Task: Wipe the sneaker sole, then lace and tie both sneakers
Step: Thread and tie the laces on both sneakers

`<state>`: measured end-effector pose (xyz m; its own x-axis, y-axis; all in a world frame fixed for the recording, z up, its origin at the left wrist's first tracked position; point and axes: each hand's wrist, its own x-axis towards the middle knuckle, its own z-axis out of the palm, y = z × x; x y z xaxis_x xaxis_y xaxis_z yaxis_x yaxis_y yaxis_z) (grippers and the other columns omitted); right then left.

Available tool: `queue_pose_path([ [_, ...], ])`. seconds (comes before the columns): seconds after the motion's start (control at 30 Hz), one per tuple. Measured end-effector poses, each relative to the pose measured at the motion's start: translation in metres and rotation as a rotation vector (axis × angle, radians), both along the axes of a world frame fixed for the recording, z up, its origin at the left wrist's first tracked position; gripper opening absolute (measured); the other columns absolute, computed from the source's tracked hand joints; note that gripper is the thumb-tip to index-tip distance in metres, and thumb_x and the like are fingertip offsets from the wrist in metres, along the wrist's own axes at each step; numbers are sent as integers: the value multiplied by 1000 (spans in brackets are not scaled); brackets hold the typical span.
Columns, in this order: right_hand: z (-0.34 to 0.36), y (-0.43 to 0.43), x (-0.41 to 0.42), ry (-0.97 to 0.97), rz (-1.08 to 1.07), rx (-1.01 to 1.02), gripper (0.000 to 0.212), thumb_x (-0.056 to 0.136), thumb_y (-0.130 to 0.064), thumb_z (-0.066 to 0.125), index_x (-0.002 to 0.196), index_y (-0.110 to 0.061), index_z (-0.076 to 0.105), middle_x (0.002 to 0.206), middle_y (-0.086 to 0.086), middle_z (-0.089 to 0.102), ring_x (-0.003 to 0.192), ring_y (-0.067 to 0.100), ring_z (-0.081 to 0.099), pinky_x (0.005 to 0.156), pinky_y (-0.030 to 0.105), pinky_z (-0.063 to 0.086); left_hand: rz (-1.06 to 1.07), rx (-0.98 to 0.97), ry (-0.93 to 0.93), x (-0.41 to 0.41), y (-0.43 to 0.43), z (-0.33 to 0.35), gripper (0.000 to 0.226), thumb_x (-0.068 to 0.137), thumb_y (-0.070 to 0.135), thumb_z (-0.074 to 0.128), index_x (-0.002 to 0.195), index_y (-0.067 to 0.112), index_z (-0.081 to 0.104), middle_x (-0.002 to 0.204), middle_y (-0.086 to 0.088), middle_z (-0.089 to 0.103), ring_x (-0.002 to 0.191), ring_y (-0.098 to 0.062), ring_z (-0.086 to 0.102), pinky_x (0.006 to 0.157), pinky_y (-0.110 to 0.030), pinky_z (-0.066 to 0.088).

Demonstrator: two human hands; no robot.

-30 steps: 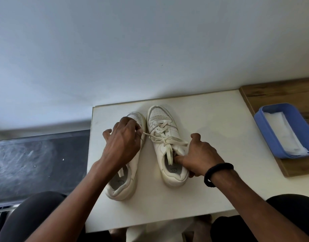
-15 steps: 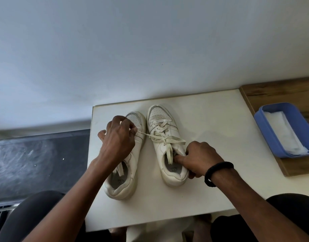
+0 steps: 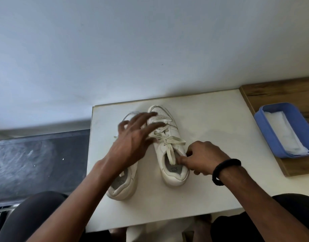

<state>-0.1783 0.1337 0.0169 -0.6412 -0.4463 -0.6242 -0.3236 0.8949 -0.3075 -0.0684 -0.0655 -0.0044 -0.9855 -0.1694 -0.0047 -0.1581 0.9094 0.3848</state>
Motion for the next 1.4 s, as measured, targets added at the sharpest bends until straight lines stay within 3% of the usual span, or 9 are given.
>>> queue_pose_path([
  [0.1, 6, 7, -10, 193, 10, -75, 60, 76, -73, 66, 116, -29, 67, 106, -5, 73, 98, 19, 68, 86, 36, 56, -72, 55, 3, -2, 9, -9, 42, 97, 37, 66, 138, 41, 59, 157, 12, 48, 150, -19, 37, 107, -57, 38],
  [0.27, 11, -3, -1, 306, -2, -606, 64, 80, -64, 68, 128, -23, 61, 120, -7, 67, 107, 10, 63, 90, 29, 52, -12, 114, 139, -4, 14, -16, 15, 94, 28, 73, 108, 23, 72, 128, 7, 68, 121, -24, 64, 89, -53, 52],
  [0.43, -12, -18, 16, 304, 211, -463, 72, 84, -66, 58, 139, -20, 53, 139, -1, 54, 125, 20, 53, 102, 40, 48, 49, 63, 136, -1, 27, -13, 27, 94, 36, 49, 100, 21, 70, 106, 7, 69, 100, -23, 68, 82, -45, 51],
  [0.57, -19, -17, 13, 335, 248, -482, 50, 85, -44, 72, 128, -20, 64, 126, -5, 58, 112, 21, 59, 91, 40, 53, 74, -33, 61, -1, 30, -5, 33, 94, 42, 42, 99, 22, 68, 96, 6, 68, 91, -24, 68, 81, -43, 49],
  [0.7, -12, -11, -1, 357, 240, -499, 14, 87, -34, 73, 90, -22, 69, 98, -9, 63, 85, 18, 62, 72, 37, 54, 61, -31, -64, -2, 33, 3, 35, 104, 45, 38, 109, 20, 63, 106, 3, 68, 94, -24, 67, 88, -44, 47],
  [0.87, -9, -9, -8, 313, 311, -472, 11, 90, -31, 67, 85, -22, 62, 92, -10, 58, 77, 17, 58, 67, 37, 51, 46, 110, -128, -3, 29, 11, 26, 106, 36, 51, 120, 19, 63, 116, -1, 66, 101, -25, 65, 87, -45, 52],
  [1.1, -5, -1, -19, 316, 215, -453, 16, 81, -9, 64, 87, -24, 61, 65, -9, 63, 57, 11, 57, 54, 25, 44, 36, 20, -170, 1, 19, 13, 28, 105, 35, 51, 116, 17, 68, 105, -5, 74, 96, -31, 68, 79, -40, 50],
  [1.23, -8, -1, -24, 294, 33, -553, 31, 79, 5, 59, 79, -25, 67, 66, -11, 69, 65, 8, 67, 60, 25, 53, 29, -45, -117, 2, 11, 11, 39, 105, 49, 45, 105, 20, 72, 95, 3, 71, 92, -27, 68, 79, -41, 51],
  [1.4, -15, 2, -28, 232, 7, -442, 37, 84, 5, 57, 93, -25, 78, 78, -4, 69, 70, 11, 64, 64, 23, 46, 38, -106, -170, 5, 5, 13, 43, 104, 54, 44, 109, 28, 76, 103, 7, 67, 102, -20, 65, 82, -36, 42],
])
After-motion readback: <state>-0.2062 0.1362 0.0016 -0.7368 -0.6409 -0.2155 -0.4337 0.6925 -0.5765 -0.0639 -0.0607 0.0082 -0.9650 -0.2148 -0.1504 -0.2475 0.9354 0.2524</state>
